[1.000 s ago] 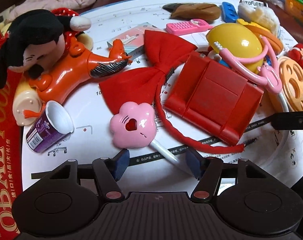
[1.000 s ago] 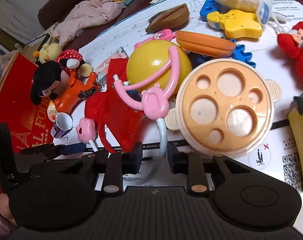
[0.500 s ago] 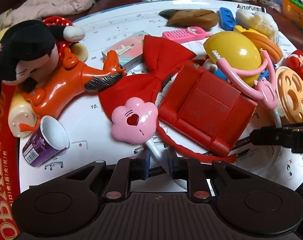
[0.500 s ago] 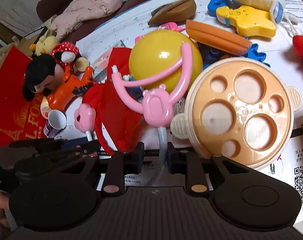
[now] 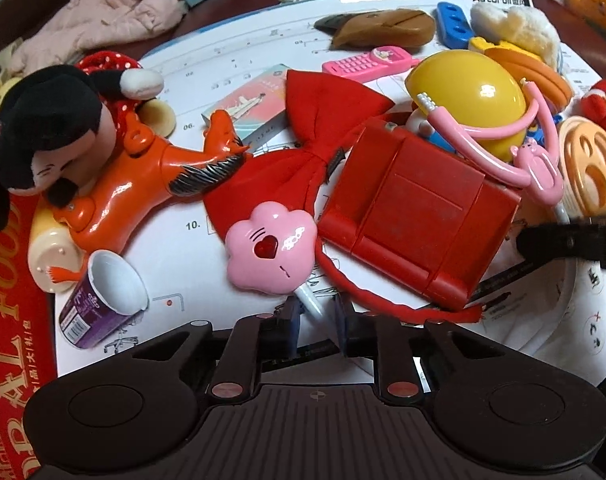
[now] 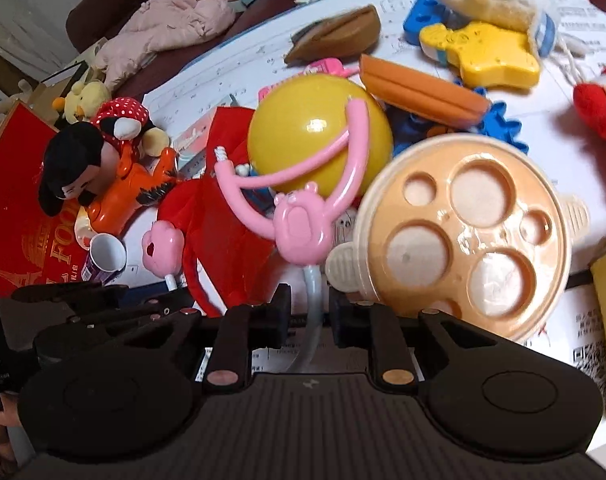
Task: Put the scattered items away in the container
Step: 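Lower the left tool onto the white stick of the pink flower wand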
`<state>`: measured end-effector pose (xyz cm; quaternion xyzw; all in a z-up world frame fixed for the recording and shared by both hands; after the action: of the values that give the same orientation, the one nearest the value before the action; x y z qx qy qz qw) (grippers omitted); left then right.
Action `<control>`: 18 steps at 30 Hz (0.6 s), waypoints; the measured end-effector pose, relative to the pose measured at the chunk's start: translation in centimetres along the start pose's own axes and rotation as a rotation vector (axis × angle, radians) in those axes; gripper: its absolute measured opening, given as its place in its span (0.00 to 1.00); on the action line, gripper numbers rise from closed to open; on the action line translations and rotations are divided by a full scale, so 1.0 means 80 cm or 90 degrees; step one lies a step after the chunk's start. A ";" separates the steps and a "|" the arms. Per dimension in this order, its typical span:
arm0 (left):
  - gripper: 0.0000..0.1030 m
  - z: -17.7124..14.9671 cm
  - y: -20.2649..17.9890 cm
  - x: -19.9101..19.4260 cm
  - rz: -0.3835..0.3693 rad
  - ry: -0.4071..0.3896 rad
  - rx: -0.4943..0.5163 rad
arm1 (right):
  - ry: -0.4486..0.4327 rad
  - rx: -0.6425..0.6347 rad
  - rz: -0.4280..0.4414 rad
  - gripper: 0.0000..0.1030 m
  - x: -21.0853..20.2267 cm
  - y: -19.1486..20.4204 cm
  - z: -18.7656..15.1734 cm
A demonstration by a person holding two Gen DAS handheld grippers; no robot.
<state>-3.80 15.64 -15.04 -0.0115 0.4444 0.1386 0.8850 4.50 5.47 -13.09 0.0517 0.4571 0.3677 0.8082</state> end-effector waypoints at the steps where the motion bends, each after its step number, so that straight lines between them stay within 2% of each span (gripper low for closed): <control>1: 0.14 -0.001 0.001 -0.001 -0.001 -0.001 0.001 | -0.003 0.001 0.003 0.23 0.001 0.001 0.002; 3: 0.15 -0.001 0.003 0.000 -0.003 -0.001 -0.005 | -0.005 0.008 0.008 0.23 0.004 0.005 0.005; 4: 0.19 -0.001 0.003 0.001 -0.003 0.001 -0.008 | -0.002 0.007 0.006 0.23 0.007 0.006 0.006; 5: 0.37 -0.001 0.003 0.002 -0.002 0.004 -0.005 | -0.001 0.004 0.006 0.23 0.008 0.008 0.006; 6: 0.41 0.002 0.003 0.002 0.006 0.005 0.002 | 0.001 0.000 0.007 0.23 0.009 0.011 0.006; 7: 0.51 0.002 0.004 0.003 0.021 0.006 0.012 | 0.004 -0.004 0.009 0.22 0.010 0.012 0.005; 8: 0.57 0.003 0.005 0.004 0.035 0.006 0.021 | 0.008 -0.006 0.012 0.21 0.010 0.014 0.003; 9: 0.56 0.004 0.005 0.005 0.042 0.005 0.028 | 0.010 -0.008 0.014 0.21 0.010 0.016 0.001; 10: 0.46 0.004 0.005 0.005 0.037 0.005 0.025 | 0.014 -0.008 0.019 0.21 0.009 0.018 0.000; 11: 0.09 0.005 0.004 0.006 0.023 0.008 0.016 | 0.017 -0.007 0.025 0.20 0.009 0.020 -0.001; 18: 0.05 0.004 0.002 -0.017 -0.012 -0.011 -0.014 | 0.029 0.002 0.002 0.19 0.006 0.007 -0.005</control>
<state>-4.38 15.54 -13.77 -0.0248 0.4352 0.1350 0.8898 4.06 6.11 -13.43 0.0452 0.4756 0.3695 0.7970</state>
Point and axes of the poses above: each gripper's, at about its wrist camera, not at the fingertips, and x roughly the way its jaws point, y to its left, z to its top, the point moved 10 cm from there along x, roughly the way its jaws point, and after that the axes turned 13 degrees about -y, right-handed, at the moved point
